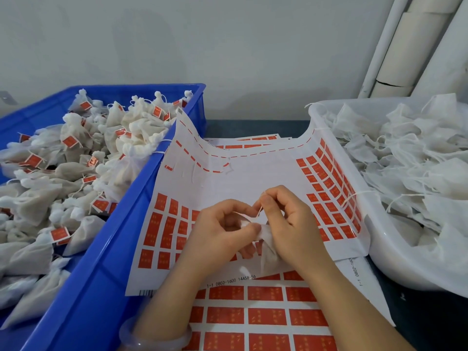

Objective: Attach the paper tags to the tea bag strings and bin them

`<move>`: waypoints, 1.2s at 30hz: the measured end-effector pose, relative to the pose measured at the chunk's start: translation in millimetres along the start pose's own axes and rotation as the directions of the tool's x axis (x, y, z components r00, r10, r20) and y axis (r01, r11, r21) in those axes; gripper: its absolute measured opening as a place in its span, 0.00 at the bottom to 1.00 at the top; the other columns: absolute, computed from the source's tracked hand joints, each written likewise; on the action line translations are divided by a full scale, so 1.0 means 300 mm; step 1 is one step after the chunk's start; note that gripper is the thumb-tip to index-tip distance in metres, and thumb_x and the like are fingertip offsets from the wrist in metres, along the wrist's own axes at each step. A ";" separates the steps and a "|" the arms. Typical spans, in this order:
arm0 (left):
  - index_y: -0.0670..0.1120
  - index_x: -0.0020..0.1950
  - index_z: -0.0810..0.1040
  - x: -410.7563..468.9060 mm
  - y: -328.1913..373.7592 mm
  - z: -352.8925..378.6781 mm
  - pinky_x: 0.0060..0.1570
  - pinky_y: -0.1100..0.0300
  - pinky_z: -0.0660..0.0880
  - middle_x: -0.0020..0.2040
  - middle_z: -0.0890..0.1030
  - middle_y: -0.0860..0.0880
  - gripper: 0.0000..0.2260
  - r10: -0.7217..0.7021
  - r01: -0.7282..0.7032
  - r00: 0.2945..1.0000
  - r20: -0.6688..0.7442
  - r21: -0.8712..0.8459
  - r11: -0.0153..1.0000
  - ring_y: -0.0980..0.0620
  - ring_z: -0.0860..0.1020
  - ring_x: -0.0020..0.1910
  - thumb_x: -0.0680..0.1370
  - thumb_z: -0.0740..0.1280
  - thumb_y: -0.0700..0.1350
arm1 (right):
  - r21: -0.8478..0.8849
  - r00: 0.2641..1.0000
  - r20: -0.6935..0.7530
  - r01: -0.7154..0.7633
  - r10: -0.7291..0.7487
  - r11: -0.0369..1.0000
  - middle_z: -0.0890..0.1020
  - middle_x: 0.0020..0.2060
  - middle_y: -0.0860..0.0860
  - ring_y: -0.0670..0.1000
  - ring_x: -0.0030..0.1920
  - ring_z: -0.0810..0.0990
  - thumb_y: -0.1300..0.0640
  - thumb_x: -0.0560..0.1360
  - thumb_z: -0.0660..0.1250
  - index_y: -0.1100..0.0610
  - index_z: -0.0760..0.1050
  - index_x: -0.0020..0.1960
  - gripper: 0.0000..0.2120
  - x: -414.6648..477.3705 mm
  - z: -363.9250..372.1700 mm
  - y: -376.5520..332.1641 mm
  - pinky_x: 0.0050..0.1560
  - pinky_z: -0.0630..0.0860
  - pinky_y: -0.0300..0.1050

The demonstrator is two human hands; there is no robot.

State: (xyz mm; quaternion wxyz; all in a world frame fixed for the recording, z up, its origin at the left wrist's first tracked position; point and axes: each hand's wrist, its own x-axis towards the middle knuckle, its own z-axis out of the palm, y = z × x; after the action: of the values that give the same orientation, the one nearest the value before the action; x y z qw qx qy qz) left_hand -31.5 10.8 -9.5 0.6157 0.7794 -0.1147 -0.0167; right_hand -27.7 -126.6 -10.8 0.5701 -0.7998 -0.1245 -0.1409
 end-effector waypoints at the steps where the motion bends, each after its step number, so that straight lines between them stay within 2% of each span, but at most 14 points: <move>1: 0.46 0.42 0.79 0.001 0.000 0.001 0.30 0.67 0.76 0.29 0.81 0.49 0.04 -0.017 0.018 1.000 0.006 -0.006 1.000 0.54 0.80 0.26 0.73 0.69 0.37 | -0.005 1.000 -0.003 0.012 -0.012 1.000 0.79 0.35 0.46 0.40 0.32 0.74 0.58 0.79 0.59 0.51 0.72 0.41 0.09 -0.003 0.000 -0.001 0.32 0.69 0.29; 6: 0.43 0.39 0.79 0.005 0.006 -0.005 0.29 0.65 0.76 0.29 0.81 0.48 0.07 -0.066 0.070 0.997 0.040 -0.102 0.992 0.52 0.79 0.26 0.75 0.65 0.35 | -0.089 0.993 -0.093 0.064 -0.072 0.994 0.76 0.33 0.41 0.37 0.36 0.75 0.58 0.78 0.59 0.47 0.69 0.41 0.09 -0.014 0.026 -0.003 0.33 0.69 0.26; 10: 0.48 0.33 0.79 0.005 0.008 0.000 0.27 0.64 0.75 0.27 0.79 0.49 0.14 -0.041 0.046 0.998 0.057 -0.097 0.994 0.53 0.77 0.25 0.75 0.63 0.34 | -0.073 0.985 -0.163 0.051 -0.063 0.996 0.77 0.33 0.44 0.40 0.32 0.76 0.59 0.78 0.60 0.48 0.70 0.41 0.10 -0.014 0.026 -0.002 0.30 0.68 0.29; 12: 0.49 0.31 0.79 0.007 0.008 0.002 0.27 0.64 0.73 0.27 0.78 0.50 0.14 -0.034 0.041 0.996 0.077 -0.090 0.995 0.53 0.76 0.24 0.74 0.64 0.37 | -0.056 0.985 -0.168 0.025 -0.034 0.998 0.77 0.33 0.44 0.42 0.31 0.76 0.59 0.78 0.60 0.47 0.70 0.39 0.11 -0.010 0.023 -0.005 0.31 0.69 0.30; 16: 0.47 0.33 0.77 0.005 0.005 -0.001 0.28 0.64 0.73 0.28 0.76 0.51 0.08 -0.011 0.024 0.986 0.164 -0.076 0.997 0.54 0.75 0.25 0.70 0.61 0.42 | 0.048 0.989 -0.141 -0.039 0.045 0.998 0.79 0.34 0.44 0.42 0.30 0.76 0.59 0.78 0.60 0.50 0.73 0.39 0.10 -0.010 0.016 -0.016 0.31 0.72 0.31; 20: 0.48 0.34 0.75 0.003 -0.007 -0.002 0.29 0.67 0.72 0.28 0.74 0.54 0.07 0.019 -0.016 0.999 0.048 -0.053 0.998 0.58 0.73 0.27 0.71 0.60 0.44 | 0.183 0.987 -0.105 -0.101 0.121 0.978 0.79 0.31 0.41 0.39 0.31 0.75 0.58 0.78 0.60 0.54 0.76 0.41 0.10 -0.008 0.004 -0.024 0.32 0.71 0.29; 22: 0.49 0.33 0.75 0.007 -0.009 -0.003 0.30 0.68 0.70 0.28 0.72 0.55 0.07 0.054 -0.055 0.998 -0.024 -0.024 0.998 0.59 0.71 0.28 0.71 0.60 0.45 | 0.344 0.976 -0.059 -0.176 0.208 0.923 0.80 0.31 0.45 0.41 0.29 0.73 0.57 0.79 0.59 0.53 0.79 0.39 0.14 -0.006 0.003 -0.030 0.31 0.71 0.32; 23: 0.48 0.33 0.75 0.009 -0.008 -0.003 0.30 0.67 0.69 0.28 0.72 0.55 0.07 0.076 -0.076 0.996 -0.036 -0.019 0.997 0.58 0.70 0.29 0.70 0.61 0.44 | 0.460 0.967 -0.009 -0.222 0.255 0.860 0.80 0.32 0.48 0.43 0.28 0.73 0.57 0.79 0.58 0.52 0.79 0.37 0.16 -0.004 0.005 -0.034 0.29 0.72 0.34; 25: 0.44 0.33 0.75 0.010 -0.008 0.001 0.31 0.64 0.68 0.29 0.73 0.52 0.07 0.094 -0.094 0.996 -0.005 -0.027 0.995 0.55 0.70 0.30 0.69 0.61 0.42 | 0.640 0.942 0.090 -0.303 0.323 0.706 0.80 0.31 0.51 0.45 0.27 0.73 0.60 0.80 0.57 0.51 0.79 0.33 0.20 -0.001 0.012 -0.041 0.27 0.71 0.36; 27: 0.40 0.33 0.75 0.009 -0.010 0.007 0.31 0.63 0.67 0.29 0.73 0.49 0.07 0.096 -0.094 0.994 0.043 -0.040 0.995 0.54 0.69 0.29 0.69 0.60 0.41 | 0.705 0.913 0.134 -0.361 0.386 0.610 0.77 0.28 0.51 0.46 0.25 0.72 0.61 0.80 0.56 0.52 0.78 0.30 0.22 0.003 0.018 -0.045 0.25 0.70 0.36; 30: 0.40 0.32 0.75 0.007 -0.009 0.007 0.33 0.63 0.68 0.29 0.72 0.45 0.08 0.101 -0.097 0.992 0.077 -0.058 0.994 0.54 0.70 0.31 0.68 0.60 0.40 | 0.735 0.885 0.150 -0.398 0.441 0.549 0.76 0.27 0.52 0.46 0.24 0.71 0.62 0.79 0.57 0.54 0.78 0.30 0.21 0.010 0.023 -0.042 0.23 0.68 0.35; 32: 0.47 0.31 0.76 0.007 -0.008 0.004 0.34 0.65 0.69 0.29 0.74 0.48 0.09 0.082 -0.075 0.993 0.085 -0.081 0.994 0.56 0.71 0.32 0.70 0.60 0.42 | 0.757 0.884 0.145 -0.388 0.445 0.525 0.76 0.27 0.52 0.46 0.24 0.72 0.62 0.79 0.57 0.55 0.78 0.31 0.21 0.011 0.020 -0.044 0.23 0.69 0.36; 34: 0.52 0.29 0.75 0.014 -0.011 0.000 0.35 0.66 0.70 0.30 0.74 0.53 0.11 0.042 -0.036 0.998 0.048 -0.117 0.993 0.58 0.72 0.33 0.70 0.59 0.44 | 0.764 0.890 0.134 -0.373 0.435 0.527 0.79 0.29 0.54 0.47 0.25 0.73 0.63 0.78 0.58 0.55 0.80 0.31 0.20 0.011 0.017 -0.043 0.24 0.71 0.37; 36: 0.53 0.29 0.76 0.024 -0.016 -0.008 0.37 0.62 0.72 0.31 0.75 0.53 0.11 -0.001 -0.004 1.000 -0.028 -0.198 0.980 0.57 0.73 0.34 0.69 0.59 0.45 | 0.743 0.900 0.141 -0.372 0.412 0.557 0.81 0.32 0.55 0.47 0.26 0.75 0.62 0.78 0.59 0.55 0.81 0.33 0.19 0.009 0.016 -0.043 0.26 0.74 0.37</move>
State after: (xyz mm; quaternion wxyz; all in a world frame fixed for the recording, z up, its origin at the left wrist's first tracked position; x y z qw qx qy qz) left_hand -23.4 12.6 -12.8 0.6919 0.7142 -0.1043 -0.0166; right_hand -29.5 -117.7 0.0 0.8689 -0.4931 0.0235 0.0344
